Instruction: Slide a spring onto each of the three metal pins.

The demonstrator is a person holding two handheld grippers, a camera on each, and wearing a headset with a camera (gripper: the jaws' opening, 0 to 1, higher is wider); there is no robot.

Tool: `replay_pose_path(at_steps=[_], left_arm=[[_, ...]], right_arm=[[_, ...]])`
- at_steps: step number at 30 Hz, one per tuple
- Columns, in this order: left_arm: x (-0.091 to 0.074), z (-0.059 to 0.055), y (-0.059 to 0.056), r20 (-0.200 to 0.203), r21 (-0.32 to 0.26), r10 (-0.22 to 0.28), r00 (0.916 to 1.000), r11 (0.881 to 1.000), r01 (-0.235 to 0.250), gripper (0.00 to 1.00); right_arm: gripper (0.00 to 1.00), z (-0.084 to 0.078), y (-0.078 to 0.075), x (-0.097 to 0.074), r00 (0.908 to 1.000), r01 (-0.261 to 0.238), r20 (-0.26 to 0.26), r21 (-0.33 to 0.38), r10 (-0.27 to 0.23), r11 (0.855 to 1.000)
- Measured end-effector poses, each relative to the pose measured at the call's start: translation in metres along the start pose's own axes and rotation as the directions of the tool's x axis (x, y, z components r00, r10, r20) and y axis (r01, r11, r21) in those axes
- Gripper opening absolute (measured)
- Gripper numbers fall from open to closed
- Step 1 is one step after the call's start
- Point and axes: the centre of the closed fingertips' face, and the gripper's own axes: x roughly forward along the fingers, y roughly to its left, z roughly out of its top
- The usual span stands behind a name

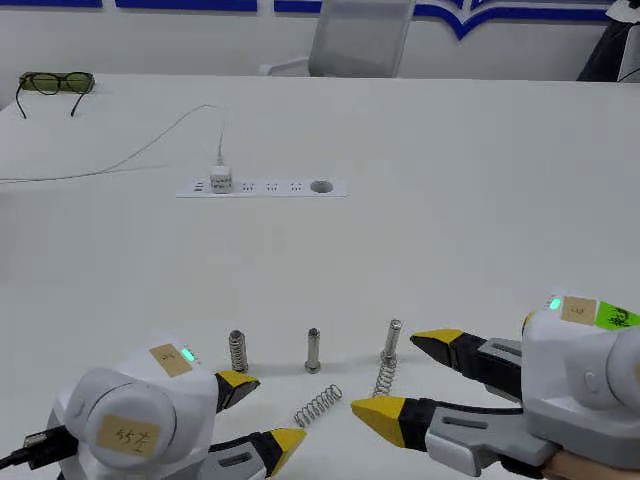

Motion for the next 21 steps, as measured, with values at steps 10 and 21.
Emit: replay_pose_path(at_steps=[10,21], left_arm=[[0.014,0.000,-0.006,0.007,0.018,-0.028,0.9996,0.999,0.028,0.32],[0.024,-0.006,-0.007,-0.027,0.020,-0.036,0.9990,0.999,0.037,0.28]], right_arm=[[0.66,-0.011,-0.002,-0.008,0.9998,-0.015,-0.012,0.011,0.015,1.000],[0.69,-0.020,-0.004,-0.013,0.9999,-0.003,-0.014,0.043,0.003,0.999]])
